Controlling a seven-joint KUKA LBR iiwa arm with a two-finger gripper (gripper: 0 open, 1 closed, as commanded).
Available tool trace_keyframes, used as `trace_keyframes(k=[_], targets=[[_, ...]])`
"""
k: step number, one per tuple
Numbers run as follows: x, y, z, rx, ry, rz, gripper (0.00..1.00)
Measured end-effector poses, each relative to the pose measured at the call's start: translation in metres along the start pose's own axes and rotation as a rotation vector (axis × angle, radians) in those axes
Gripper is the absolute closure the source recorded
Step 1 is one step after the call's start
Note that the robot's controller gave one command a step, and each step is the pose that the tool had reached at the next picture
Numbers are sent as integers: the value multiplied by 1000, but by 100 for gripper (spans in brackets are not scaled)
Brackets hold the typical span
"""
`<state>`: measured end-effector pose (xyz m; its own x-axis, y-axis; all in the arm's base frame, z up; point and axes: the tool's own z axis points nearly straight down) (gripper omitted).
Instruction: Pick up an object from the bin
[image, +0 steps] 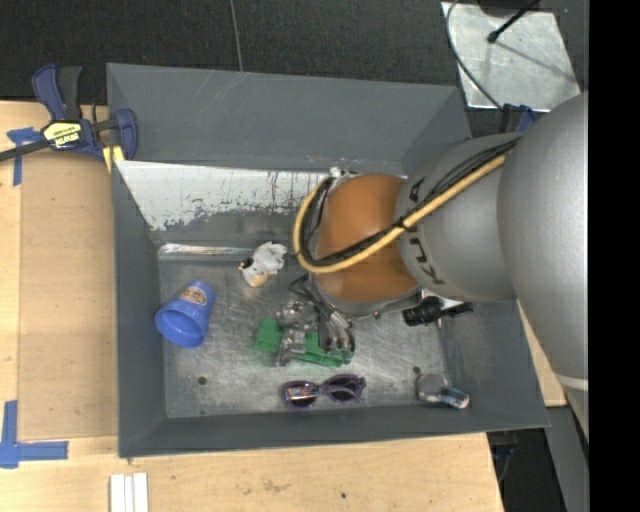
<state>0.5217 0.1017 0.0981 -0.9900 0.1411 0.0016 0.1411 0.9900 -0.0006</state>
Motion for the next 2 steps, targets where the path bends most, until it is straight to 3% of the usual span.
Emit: trace_keyframes(k=[2], targets=[[-2, 0, -21, -2, -7, 1, 100]])
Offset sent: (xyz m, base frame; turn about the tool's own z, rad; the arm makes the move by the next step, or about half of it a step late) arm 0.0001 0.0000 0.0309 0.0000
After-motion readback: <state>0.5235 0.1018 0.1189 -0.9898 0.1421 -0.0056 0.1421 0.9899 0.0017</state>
